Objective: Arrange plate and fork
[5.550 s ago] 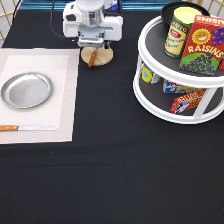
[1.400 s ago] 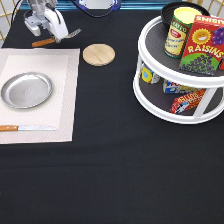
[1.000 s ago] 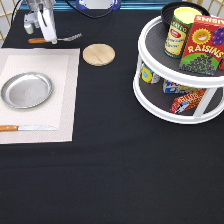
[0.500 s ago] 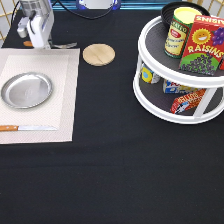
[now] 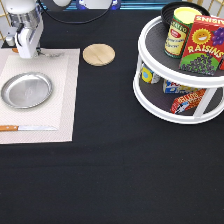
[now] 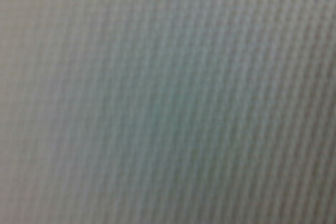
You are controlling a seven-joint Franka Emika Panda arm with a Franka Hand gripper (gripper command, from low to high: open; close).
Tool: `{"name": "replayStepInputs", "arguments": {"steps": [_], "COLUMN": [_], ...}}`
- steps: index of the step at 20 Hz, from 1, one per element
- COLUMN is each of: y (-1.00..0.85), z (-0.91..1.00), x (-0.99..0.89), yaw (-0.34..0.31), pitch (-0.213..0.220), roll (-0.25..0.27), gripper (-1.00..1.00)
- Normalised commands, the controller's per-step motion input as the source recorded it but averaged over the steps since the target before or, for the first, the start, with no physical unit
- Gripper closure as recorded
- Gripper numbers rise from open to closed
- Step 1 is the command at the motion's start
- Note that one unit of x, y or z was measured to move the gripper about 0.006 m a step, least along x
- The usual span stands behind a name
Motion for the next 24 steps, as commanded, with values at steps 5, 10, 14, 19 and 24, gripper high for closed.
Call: {"name": "replayStepInputs", "arguments": {"steps": [5,10,14,19,24], "y": [0.03,-0.32,-0.38,-0.06,0.15], "z": [0.09,0.1,0.03,-0.01,0.02], "x": [0.23,0.32,0.26,0.03,0.04], "yaw": [0.097,0.059,0.002,0.032,0.039], "pitch": [0.096,0.041,0.027,0.016,0.026], "roll": [-0.02,0.018,0.022,0.0,-0.049], "gripper": [1.0,1.0,1.0,1.0,-1.0]}}
